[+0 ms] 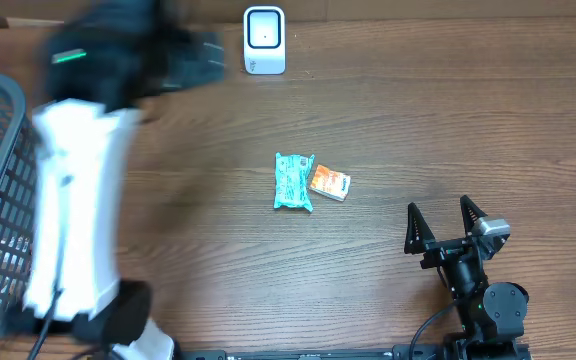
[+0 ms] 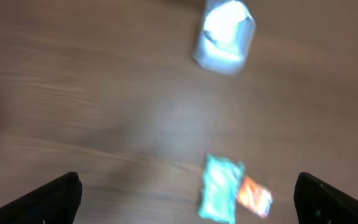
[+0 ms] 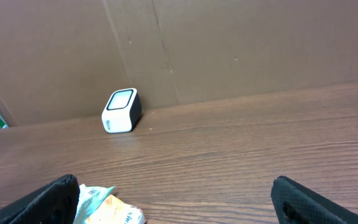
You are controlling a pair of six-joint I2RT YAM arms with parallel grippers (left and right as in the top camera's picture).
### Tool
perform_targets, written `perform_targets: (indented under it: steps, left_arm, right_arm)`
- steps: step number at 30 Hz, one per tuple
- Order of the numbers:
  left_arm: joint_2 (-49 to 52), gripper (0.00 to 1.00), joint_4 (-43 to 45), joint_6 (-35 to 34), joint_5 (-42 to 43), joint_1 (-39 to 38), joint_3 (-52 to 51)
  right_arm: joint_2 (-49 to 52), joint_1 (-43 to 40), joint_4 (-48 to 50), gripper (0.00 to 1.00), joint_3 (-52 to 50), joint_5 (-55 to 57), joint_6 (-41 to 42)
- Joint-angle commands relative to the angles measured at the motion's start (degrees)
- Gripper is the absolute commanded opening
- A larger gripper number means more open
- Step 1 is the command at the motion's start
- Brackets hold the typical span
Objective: Scan the item barcode
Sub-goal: 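Place the mint-green packet beside the orange pack with the left gripper, then reach the left gripper into the basket and grasp the clear bread bag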
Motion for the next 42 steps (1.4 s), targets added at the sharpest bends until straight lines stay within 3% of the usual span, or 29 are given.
perform_targets:
  steps: [1, 8, 13, 18, 21, 27, 34, 42]
  left_arm:
    - [-3.17, 1.00, -2.89, -1.75, -1.68, 11.37, 1.46]
    - [-3.91, 1.00, -7.41, -7.80, -1.75, 36.09, 0.33]
    - [-3.67, 1.00, -7.37, -11.26, -1.14, 46.07, -7.23]
    - [-3.67, 1.00, -1.79, -10.84, -1.18, 53.57, -20.28]
    - [-3.65, 1.00, 2.03, -9.86, -1.36, 57.02, -27.63]
    - [-3.54, 1.00, 12.72, -1.46, -3.13, 62.60, -39.65]
    - [-2.99, 1.00, 23.04, 8.28, -3.13, 63.32, -49.16]
    - [-2.05, 1.00, 30.86, 8.00, -11.54, 63.39, -58.69]
  right_arm:
    - [-0.50, -0.26, 0.26, 1.00, -0.61, 0.50, -0.24]
    - [-0.50, -0.26, 0.26, 1.00, -0.61, 0.50, -0.24]
    - [-0.50, -0.26, 0.28, 1.00, -0.61, 0.50, -0.24]
    - [-0.50, -0.26, 0.28, 1.00, -0.61, 0.50, -0.24]
    - [-0.50, -0.26, 0.26, 1.00, -0.61, 0.50, -0.24]
    - [-0.50, -0.26, 0.28, 1.00, -0.61, 0.50, -0.24]
    - [-0.50, -0.26, 0.26, 1.00, -0.61, 0.50, -0.24]
    - [-0.50, -0.26, 0.26, 1.00, -0.61, 0.50, -0.24]
